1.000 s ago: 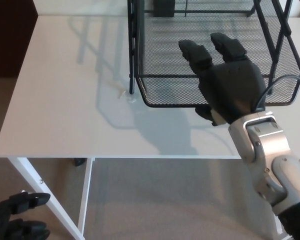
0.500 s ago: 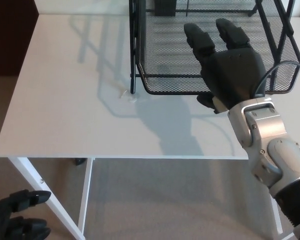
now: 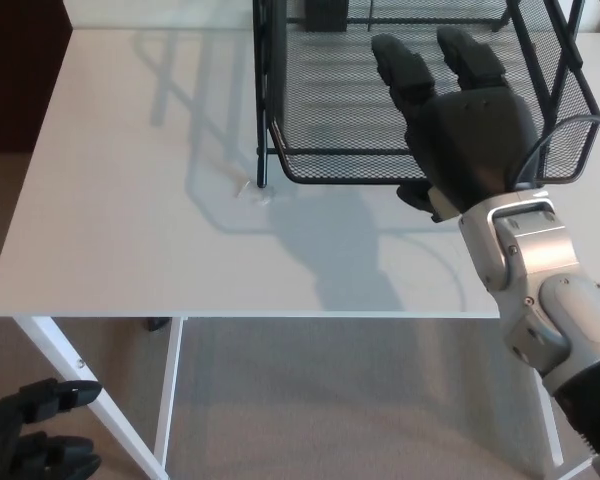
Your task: The robot walk towards a table in front and then pushes a layer of a file tray back to its original position using its right hand
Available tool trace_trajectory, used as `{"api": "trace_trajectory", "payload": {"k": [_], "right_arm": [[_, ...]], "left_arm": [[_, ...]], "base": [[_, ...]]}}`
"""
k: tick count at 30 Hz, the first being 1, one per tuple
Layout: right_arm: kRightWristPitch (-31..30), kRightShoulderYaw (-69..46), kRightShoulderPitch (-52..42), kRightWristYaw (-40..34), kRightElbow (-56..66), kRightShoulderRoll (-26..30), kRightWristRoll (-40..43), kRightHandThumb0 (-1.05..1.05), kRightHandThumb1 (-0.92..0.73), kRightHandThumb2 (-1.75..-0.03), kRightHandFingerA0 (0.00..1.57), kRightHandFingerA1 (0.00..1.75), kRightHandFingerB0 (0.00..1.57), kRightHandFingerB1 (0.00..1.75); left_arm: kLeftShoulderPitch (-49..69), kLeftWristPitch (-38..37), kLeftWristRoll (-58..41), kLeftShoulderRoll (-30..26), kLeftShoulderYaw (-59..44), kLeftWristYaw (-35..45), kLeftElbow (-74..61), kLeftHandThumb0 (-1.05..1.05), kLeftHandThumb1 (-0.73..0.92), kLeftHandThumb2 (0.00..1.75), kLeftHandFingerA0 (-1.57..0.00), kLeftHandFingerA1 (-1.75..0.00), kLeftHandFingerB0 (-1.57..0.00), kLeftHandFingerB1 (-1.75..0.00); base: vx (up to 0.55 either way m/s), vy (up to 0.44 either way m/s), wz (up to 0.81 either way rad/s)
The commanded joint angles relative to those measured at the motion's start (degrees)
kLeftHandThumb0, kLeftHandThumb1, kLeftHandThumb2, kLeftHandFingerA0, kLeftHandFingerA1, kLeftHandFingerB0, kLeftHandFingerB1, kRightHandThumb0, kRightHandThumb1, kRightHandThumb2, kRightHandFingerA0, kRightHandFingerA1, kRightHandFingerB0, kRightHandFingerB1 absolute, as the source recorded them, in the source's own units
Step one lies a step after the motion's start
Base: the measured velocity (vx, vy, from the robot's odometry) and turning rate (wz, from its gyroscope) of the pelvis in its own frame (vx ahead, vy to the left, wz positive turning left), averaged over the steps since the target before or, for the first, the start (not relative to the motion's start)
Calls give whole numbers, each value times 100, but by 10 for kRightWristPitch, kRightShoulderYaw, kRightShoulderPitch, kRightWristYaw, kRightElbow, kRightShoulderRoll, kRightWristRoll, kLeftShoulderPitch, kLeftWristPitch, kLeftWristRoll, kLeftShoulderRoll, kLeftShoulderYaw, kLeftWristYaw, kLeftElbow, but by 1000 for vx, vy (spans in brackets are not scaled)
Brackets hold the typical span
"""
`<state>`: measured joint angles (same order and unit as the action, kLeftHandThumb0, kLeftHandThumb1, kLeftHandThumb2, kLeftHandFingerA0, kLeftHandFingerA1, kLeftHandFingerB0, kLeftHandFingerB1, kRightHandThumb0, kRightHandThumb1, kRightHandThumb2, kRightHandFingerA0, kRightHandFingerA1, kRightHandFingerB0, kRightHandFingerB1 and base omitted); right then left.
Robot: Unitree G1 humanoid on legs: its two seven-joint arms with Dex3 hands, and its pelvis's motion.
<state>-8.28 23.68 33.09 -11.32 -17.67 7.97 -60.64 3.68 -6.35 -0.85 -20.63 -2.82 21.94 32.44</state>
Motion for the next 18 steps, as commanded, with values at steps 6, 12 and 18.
{"api": "trace_trajectory", "payload": {"k": [6, 12, 18], "right_arm": [[16, 7, -111, 52, 184, 53, 20, -74, -46, -79, 0, 1, 0, 4], [31, -1, -178, 76, 292, 79, 30, -78, -47, -81, 0, 0, 0, 0], [42, -12, -233, 94, 370, 103, 35, -76, -46, -79, 0, 0, 0, 0]], "left_arm": [[0, -11, 7, -12, -1, -1, 3, -13, 54, 55, -53, -42, -38, -37], [0, -11, 13, -12, 2, -5, 6, -15, 54, 55, -53, -42, -38, -36], [2, -11, 10, -11, 0, -3, 5, -13, 54, 55, -53, -42, -38, -37]], "base": [[0, 0, 0], [0, 0, 0], [0, 0, 0]]}}
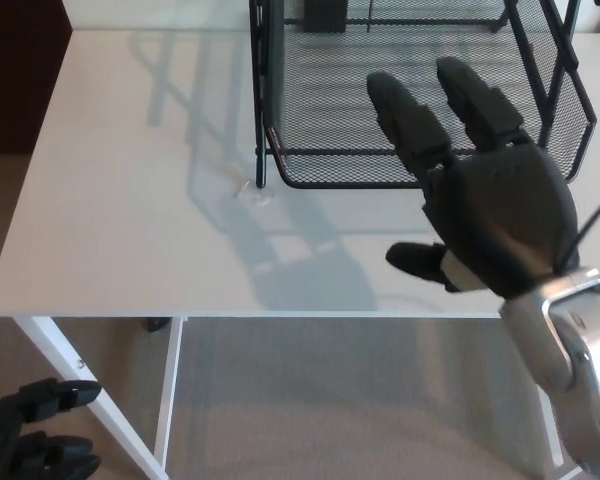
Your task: The robot walk towards a table in front and then pushes a layer of a file tray back to its original position using its right hand
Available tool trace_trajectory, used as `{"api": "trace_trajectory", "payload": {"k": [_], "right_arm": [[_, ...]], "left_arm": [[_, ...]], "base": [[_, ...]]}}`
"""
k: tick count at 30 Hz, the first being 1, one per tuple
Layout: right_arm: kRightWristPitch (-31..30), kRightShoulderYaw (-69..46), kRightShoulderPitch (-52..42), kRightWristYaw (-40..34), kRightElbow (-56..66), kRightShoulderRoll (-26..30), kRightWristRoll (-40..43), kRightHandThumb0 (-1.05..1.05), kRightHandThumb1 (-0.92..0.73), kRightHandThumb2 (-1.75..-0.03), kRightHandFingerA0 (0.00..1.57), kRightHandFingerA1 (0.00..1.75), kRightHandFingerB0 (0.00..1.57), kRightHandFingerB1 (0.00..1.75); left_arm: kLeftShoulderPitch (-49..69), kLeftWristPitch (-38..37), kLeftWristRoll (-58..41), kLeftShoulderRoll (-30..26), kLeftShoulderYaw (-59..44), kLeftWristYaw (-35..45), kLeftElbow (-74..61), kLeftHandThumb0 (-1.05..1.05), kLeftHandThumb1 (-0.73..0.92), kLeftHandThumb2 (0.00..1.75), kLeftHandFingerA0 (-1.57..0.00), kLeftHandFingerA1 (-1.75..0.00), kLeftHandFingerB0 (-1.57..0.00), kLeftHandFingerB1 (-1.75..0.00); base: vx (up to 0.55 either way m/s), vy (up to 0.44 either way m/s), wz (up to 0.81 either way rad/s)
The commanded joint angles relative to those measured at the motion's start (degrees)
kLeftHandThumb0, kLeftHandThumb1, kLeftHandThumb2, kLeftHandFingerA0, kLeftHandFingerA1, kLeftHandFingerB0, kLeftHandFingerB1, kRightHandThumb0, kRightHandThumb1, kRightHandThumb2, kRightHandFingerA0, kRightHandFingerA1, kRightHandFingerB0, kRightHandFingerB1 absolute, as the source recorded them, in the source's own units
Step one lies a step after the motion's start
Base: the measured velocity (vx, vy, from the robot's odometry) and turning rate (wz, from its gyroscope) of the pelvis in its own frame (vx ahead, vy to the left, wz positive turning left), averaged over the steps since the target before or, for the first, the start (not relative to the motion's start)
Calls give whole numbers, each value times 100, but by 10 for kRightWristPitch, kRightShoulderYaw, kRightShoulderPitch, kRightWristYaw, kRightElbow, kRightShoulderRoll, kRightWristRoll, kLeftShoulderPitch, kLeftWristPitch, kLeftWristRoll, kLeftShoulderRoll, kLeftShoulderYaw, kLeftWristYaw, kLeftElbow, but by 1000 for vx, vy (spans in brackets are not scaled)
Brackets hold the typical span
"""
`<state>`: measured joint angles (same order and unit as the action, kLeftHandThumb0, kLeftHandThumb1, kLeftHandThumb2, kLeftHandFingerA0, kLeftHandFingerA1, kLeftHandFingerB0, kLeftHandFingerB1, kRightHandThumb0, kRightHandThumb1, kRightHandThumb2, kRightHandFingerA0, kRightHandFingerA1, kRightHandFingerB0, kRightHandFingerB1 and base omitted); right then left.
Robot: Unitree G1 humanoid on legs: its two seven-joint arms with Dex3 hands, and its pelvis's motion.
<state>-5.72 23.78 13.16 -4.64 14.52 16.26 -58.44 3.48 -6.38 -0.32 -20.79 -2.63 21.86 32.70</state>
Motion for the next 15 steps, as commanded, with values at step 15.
{"api": "trace_trajectory", "payload": {"k": [15], "right_arm": [[223, -223, -437, -106, 295, 89, 150, -68, -44, -74, 0, 0, 0, 1]], "left_arm": [[2, -29, 10, -9, 1, -2, 29, -16, 54, 55, -55, -43, -39, -37]], "base": [[0, 0, 0]]}}
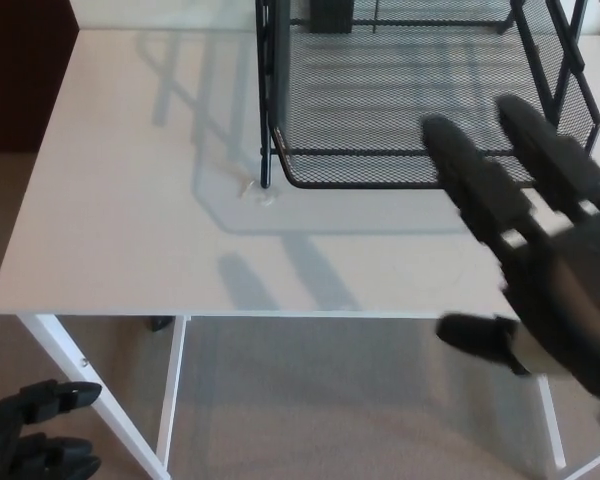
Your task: The robot walk towards a table in front and then pushes a layer of a file tray back to its original position using its right hand
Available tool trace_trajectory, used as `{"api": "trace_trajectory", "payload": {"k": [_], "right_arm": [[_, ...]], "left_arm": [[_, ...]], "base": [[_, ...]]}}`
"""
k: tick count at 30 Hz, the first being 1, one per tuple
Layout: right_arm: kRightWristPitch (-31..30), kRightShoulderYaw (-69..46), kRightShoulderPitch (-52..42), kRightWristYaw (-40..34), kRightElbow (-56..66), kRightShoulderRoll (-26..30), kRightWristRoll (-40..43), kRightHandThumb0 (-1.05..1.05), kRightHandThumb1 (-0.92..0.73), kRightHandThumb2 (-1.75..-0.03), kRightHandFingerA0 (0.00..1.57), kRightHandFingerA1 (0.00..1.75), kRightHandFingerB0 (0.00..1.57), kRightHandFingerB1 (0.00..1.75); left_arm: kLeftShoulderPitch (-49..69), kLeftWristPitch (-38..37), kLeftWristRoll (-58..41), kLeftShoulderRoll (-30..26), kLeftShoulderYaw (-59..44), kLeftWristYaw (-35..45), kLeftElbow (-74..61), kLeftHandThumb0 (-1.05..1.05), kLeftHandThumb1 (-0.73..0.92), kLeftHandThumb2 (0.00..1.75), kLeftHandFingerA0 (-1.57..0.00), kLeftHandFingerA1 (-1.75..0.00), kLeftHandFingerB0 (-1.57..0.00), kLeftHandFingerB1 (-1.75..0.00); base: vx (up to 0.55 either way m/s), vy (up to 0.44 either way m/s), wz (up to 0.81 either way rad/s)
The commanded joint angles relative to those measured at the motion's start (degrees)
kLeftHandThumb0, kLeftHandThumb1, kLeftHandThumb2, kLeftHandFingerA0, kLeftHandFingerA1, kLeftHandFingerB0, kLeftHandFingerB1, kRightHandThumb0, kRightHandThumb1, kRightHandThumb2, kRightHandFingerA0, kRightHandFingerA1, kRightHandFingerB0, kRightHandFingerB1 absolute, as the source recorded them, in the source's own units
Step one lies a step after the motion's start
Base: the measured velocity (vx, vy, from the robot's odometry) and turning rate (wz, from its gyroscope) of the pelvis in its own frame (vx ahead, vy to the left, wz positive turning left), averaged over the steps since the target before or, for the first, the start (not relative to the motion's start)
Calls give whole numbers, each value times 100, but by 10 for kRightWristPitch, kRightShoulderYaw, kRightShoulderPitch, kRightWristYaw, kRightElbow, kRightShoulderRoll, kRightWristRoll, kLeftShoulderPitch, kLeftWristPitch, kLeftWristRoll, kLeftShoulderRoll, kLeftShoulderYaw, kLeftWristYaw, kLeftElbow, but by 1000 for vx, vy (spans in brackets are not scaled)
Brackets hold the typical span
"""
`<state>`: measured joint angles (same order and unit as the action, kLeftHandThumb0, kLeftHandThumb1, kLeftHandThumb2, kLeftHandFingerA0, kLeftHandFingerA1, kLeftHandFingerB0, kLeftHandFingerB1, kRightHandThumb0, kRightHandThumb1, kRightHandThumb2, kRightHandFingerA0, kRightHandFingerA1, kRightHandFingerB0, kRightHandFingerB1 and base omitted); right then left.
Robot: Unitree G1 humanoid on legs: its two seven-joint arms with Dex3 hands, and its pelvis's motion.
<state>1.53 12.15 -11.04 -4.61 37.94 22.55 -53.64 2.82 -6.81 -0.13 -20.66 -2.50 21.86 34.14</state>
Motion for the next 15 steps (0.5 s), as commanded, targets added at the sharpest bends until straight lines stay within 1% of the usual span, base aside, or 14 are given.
{"api": "trace_trajectory", "payload": {"k": [1, 3, 4, 5, 7, 9, 11, 13, 14, 15], "right_arm": [[159, -119, -214, -110, 58, 24, 110, -68, -45, -73, 0, 0, 0, 1], [178, -147, -256, -120, 47, 17, 128, -65, -43, -72, 0, 0, 0, 0], [195, -175, -293, -127, 11, 5, 165, -56, -40, -68, 0, 1, 0, 2], [199, -179, -298, -128, 7, 3, 170, -56, -40, -68, 0, 1, 0, 2], [197, -190, -320, -108, -16, -9, 203, -57, -41, -69, 0, 0, 0, 2], [187, -193, -333, -77, -68, -24, 260, -60, -38, -69, 0, 0, 0, 0], [160, -183, -316, -39, -113, -42, 309, -60, -39, -69, 0, 0, 0, 0], [148, -180, -311, -17, -134, -50, 330, -62, -40, -70, 0, 0, 0, 0], [135, -173, -291, 2, -171, -62, 354, -65, -42, -72, 0, 2, 0, 0], [108, -169, -262, 22, -214, -87, 383, -68, -43, -74, 0, 4, 0, 0]], "left_arm": [[9, -22, 9, -10, 0, -3, 16, -16, 54, 55, -55, -42, -39, -36], [9, -17, 12, -8, 2, -7, 20, -16, 53, 55, -55, -42, -38, -36], [9, -21, 10, -5, 2, -6, 29, -17, 53, 55, -55, -43, -39, -37], [8, -22, 9, -5, 1, -6, 30, -17, 53, 55, -55, -43, -39, -37], [16, -24, 9, -4, 2, -6, 32, -15, 53, 55, -54, -43, -39, -37], [28, -30, 9, -2, 3, -6, 34, -15, 53, 55, -54, -43, -40, -37], [32, -39, 8, 0, 3, -5, 43, -15, 53, 55, -54, -43, -39, -37], [38, -42, 7, 2, 2, -4, 49, -16, 53, 55, -54, -43, -38, -37], [41, -43, 9, 1, 3, -6, 48, -17, 53, 55, -54, -43, -38, -37], [44, -38, 15, 0, 7, -12, 45, -17, 53, 55, -56, -42, -39, -36]], "base": [[0, 0, 0], [0, 0, 0], [0, 0, 0], [0, 0, 0], [0, 0, 0], [0, 0, 0], [0, 0, 0], [0, 0, 0], [0, 0, 0], [0, 0, 0]]}}
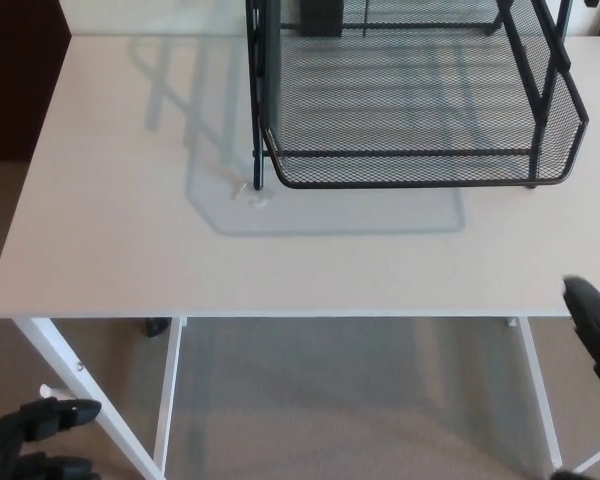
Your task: The robot walk towards a table in front and then pushes a layer of a file tray back to its original position using its right hand
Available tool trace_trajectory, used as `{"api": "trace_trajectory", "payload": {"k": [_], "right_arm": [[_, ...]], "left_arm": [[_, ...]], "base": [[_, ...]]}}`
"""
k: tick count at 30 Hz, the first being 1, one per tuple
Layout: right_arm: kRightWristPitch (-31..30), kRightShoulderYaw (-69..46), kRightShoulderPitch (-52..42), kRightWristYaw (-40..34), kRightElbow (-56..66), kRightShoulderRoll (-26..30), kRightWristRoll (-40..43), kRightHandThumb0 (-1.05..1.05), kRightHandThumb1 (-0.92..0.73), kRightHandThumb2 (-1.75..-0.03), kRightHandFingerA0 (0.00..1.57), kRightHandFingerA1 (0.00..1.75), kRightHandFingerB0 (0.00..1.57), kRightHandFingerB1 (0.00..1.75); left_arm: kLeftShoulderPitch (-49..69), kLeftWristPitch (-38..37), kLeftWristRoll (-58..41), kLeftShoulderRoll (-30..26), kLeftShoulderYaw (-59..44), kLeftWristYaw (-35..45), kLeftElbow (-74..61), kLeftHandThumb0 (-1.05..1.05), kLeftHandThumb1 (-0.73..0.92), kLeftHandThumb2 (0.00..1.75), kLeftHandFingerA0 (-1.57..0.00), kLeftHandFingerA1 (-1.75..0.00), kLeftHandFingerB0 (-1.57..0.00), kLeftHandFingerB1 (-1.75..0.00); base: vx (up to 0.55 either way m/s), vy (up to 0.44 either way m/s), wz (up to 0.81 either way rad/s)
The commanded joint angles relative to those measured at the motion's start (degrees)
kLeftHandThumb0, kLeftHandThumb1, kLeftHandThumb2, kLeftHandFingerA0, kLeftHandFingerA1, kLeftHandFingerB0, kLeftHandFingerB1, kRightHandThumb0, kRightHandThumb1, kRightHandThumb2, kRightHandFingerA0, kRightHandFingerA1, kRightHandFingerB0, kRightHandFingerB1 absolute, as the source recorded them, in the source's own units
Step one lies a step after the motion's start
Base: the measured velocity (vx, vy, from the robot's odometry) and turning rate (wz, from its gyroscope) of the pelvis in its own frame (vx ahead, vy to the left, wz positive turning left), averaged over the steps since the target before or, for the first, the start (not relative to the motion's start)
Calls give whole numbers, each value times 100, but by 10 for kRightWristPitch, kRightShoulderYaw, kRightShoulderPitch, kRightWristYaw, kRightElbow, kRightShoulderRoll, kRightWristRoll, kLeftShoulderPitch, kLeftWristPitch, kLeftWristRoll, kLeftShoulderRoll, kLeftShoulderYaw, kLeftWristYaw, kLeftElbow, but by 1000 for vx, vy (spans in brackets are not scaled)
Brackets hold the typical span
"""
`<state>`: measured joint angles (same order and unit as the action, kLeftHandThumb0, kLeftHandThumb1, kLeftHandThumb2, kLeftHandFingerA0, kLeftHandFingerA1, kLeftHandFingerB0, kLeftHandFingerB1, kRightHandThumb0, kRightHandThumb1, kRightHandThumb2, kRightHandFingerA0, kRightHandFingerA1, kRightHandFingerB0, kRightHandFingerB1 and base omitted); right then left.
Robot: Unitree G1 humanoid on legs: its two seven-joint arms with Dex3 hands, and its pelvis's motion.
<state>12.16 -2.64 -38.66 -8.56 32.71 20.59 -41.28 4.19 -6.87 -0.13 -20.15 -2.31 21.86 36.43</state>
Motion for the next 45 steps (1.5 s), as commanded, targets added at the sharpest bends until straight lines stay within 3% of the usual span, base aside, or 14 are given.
{"api": "trace_trajectory", "payload": {"k": [1, 4, 9, 14, 15, 16, 25, 45], "right_arm": [[-7, -20, 25, 70, -180, -77, 272, -68, -43, -74, 0, 4, 0, 0], [-9, -23, 65, 67, -284, -100, 259, -70, -46, -78, 0, 22, 0, 7], [14, -18, 102, 84, -387, -100, 249, -65, -46, -80, 0, 20, 0, 10], [-1, -46, 143, 148, -452, -102, 318, -66, -46, -81, 0, 17, 0, 12], [-4, -48, 145, 151, -456, -102, 320, -62, -49, -74, 1, 20, 0, 7], [-14, -53, 151, 161, -465, -103, 329, -68, -45, -82, 0, 19, 0, 13], [-20, -62, 162, 199, -490, -97, 353, -69, -46, -81, 0, 14, 0, 10], [-18, -44, 179, 208, -506, -76, 356, -68, -46, -81, 0, 17, 0, 10]], "left_arm": [[31, -36, 18, -5, 6, -15, 21, -17, 53, 55, -56, -42, -39, -36], [48, -34, 17, 1, 8, -17, 10, -16, 53, 55, -54, -41, -38, -36], [34, -18, 9, -1, 1, -17, 16, -16, 53, 55, -55, -41, -38, -36], [37, -24, 11, -2, 2, -21, 5, -15, 54, 56, -54, -42, -40, -36], [38, -25, 10, -2, 2, -20, 5, -14, 54, 56, -54, -42, -39, -36], [41, -27, 9, -2, 1, -20, 4, -15, 54, 56, -54, -41, -38, -36], [39, -31, 8, -3, 0, -19, 12, -16, 54, 56, -54, -42, -38, -36], [15, -48, 12, -11, 5, -21, 41, -16, 54, 56, -55, -42, -41, -37]], "base": [[0, 0, 0], [0, 0, 0], [0, 0, 0], [0, 0, 0], [0, 0, 0], [0, 0, 0], [0, 0, 0], [0, 0, 0]]}}
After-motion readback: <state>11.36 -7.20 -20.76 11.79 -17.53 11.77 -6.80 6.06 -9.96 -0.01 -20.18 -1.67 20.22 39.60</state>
